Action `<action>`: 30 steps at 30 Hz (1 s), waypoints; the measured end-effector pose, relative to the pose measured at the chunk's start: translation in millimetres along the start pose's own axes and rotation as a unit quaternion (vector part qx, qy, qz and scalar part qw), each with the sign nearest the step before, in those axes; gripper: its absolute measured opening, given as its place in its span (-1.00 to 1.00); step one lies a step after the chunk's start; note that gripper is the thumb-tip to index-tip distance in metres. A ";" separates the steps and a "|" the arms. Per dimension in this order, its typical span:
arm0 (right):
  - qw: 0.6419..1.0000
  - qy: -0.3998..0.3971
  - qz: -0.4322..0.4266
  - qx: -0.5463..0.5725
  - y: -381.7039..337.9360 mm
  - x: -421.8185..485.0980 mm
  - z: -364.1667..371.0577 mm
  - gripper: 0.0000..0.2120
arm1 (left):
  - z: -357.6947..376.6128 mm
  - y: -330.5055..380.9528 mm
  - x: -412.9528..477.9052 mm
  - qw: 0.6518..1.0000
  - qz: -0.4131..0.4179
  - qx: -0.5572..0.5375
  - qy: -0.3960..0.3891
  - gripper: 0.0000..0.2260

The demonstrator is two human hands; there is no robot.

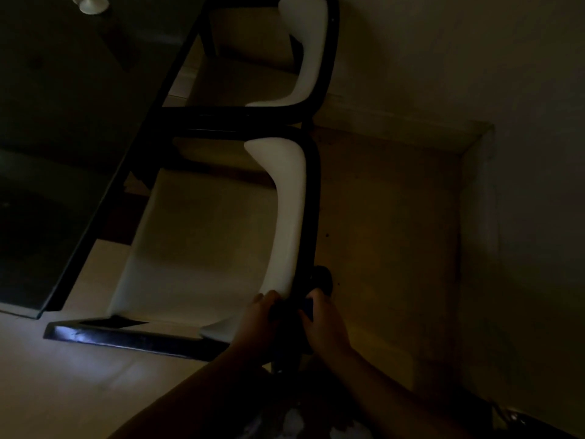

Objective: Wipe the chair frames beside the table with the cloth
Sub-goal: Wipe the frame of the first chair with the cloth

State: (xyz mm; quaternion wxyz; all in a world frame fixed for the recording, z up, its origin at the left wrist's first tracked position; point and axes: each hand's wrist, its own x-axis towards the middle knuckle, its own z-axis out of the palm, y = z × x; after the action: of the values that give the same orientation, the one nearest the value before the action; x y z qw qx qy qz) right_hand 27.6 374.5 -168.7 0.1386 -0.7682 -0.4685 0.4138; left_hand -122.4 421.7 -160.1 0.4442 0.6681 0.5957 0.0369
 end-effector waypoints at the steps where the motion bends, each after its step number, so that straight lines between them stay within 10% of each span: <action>1: 1.000 0.008 0.002 0.003 -2.3 5.4 -1.7 -0.77 | -0.3 2.0 4.2 1.000 0.007 0.021 0.006 -0.90; 30: 0.990 0.104 -0.037 0.083 -107.9 336.2 -162.1 -0.73 | -76.1 154.4 337.4 0.982 -0.006 -0.014 0.187 -0.86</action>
State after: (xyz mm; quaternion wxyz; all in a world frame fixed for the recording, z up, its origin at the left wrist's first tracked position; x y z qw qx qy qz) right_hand 159.9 739.7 -173.7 0.2648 -0.7750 -0.4440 0.3635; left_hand 48.4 759.2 -177.7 0.3347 0.6393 0.6719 0.1668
